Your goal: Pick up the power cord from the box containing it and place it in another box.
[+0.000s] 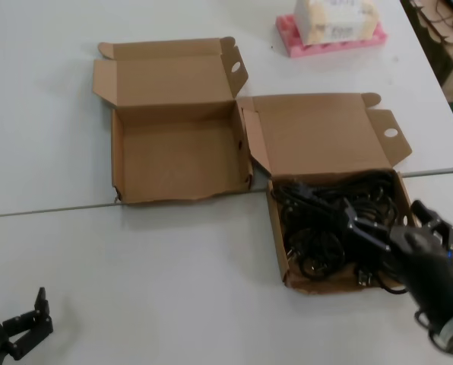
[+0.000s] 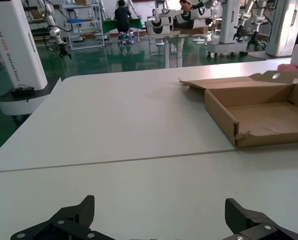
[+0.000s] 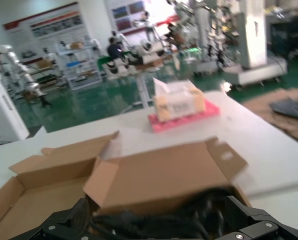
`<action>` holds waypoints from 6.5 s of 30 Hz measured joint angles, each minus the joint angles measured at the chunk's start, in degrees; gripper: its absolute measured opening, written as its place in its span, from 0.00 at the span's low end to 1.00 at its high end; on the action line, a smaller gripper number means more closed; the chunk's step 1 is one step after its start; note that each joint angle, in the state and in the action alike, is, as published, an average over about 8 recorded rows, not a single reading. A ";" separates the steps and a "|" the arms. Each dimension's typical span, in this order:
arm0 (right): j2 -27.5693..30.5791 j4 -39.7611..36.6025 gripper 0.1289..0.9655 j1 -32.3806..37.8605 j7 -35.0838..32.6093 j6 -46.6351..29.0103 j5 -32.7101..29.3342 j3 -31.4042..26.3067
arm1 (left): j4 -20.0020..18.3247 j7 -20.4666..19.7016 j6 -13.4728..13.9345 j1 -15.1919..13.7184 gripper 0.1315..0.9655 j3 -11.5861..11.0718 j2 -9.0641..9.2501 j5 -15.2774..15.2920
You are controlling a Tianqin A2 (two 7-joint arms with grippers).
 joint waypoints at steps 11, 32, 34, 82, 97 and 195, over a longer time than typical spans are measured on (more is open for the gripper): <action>10.18 -4.75 1.00 10.41 0.00 -7.65 -8.63 -8.58 | 0.00 0.00 0.00 0.00 0.90 0.00 0.00 0.00; 8.67 -17.31 0.92 22.19 0.00 -17.82 -14.89 -14.81 | 0.00 0.00 0.00 0.00 0.42 0.00 0.00 0.00; 8.36 -17.74 0.92 22.58 0.00 -17.72 -15.10 -15.12 | 0.00 0.00 0.00 0.00 0.36 0.00 0.00 0.00; 11.02 -19.42 0.07 25.14 0.00 -14.44 -13.56 -17.16 | 0.00 0.00 0.00 0.00 0.04 0.00 0.00 0.00; 13.13 -4.72 0.06 24.40 0.00 -15.59 -21.15 -13.82 | 0.00 -0.01 0.00 0.00 0.04 0.00 0.00 0.01; 1.88 -16.22 1.00 31.43 0.00 12.36 -6.52 -28.23 | 0.00 -0.01 0.00 0.00 0.53 0.00 0.00 0.01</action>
